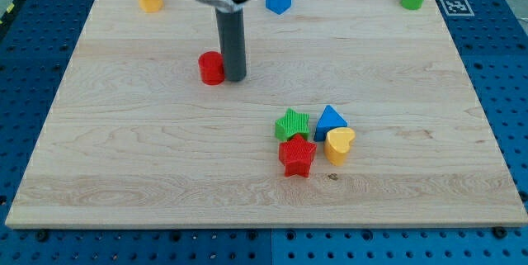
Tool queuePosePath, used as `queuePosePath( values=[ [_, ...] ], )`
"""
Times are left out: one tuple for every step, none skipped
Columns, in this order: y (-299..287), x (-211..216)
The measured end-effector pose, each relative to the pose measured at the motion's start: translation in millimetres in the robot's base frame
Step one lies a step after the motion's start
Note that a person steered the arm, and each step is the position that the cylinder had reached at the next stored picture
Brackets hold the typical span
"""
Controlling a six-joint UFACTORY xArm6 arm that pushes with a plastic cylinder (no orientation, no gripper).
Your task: Slide the red circle to the center left
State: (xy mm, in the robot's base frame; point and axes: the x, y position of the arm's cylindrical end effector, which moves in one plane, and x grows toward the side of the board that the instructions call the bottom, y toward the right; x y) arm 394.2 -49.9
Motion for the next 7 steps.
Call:
queuePosePath(
  values=[
    [-1, -36],
    [-5, -37],
    [0, -28],
    [9, -13],
    [1, 1],
    [-26, 1],
    [-55, 1]
  ],
)
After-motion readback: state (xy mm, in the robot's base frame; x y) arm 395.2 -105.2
